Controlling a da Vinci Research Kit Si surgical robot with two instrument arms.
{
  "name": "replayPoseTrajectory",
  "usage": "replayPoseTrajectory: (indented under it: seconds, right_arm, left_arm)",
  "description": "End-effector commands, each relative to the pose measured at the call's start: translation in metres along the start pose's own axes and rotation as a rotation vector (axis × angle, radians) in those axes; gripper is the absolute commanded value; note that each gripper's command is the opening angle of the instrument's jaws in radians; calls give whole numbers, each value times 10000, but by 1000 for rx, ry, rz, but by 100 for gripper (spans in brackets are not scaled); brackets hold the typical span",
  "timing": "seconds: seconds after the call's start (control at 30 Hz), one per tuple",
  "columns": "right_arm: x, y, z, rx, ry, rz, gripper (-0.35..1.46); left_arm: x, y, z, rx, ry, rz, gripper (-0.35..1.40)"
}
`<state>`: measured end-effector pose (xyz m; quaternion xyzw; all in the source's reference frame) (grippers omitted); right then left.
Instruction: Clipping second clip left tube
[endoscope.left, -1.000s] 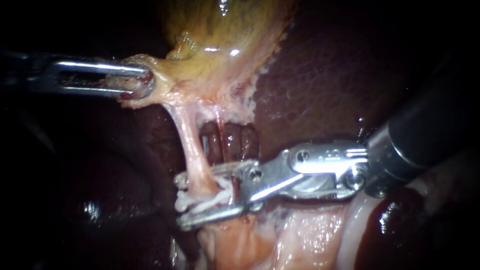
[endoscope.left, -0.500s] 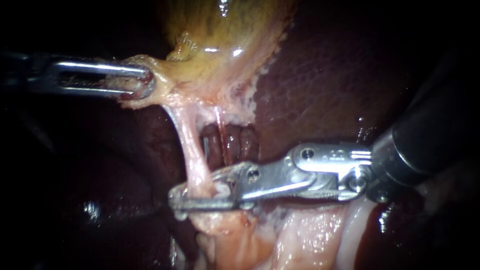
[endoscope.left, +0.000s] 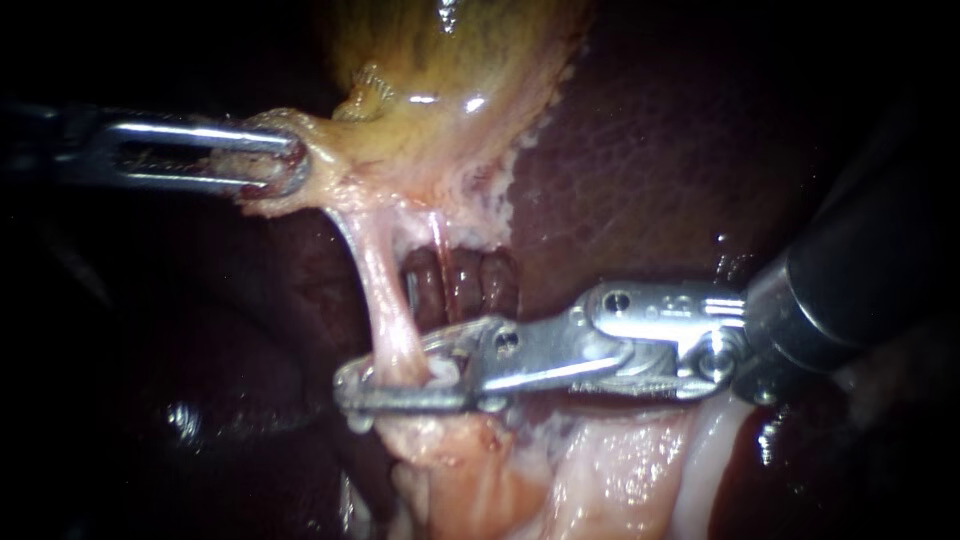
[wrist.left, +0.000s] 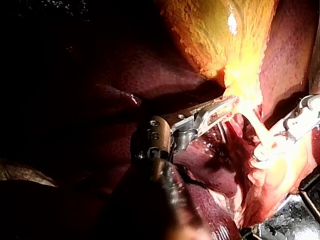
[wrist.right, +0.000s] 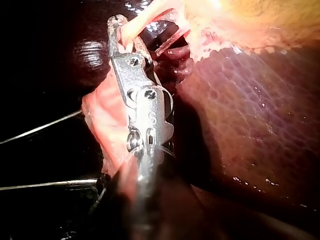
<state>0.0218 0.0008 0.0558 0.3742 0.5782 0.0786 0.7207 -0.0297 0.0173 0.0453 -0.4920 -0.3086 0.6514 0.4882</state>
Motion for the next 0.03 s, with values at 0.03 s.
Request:
replayPoseTrajectory:
  seconds: [0.03]
  right_arm:
    - [-2,1,-1,-25,5,1,15]
  left_arm:
    - [0,-1,1,1,1,-1,-35]
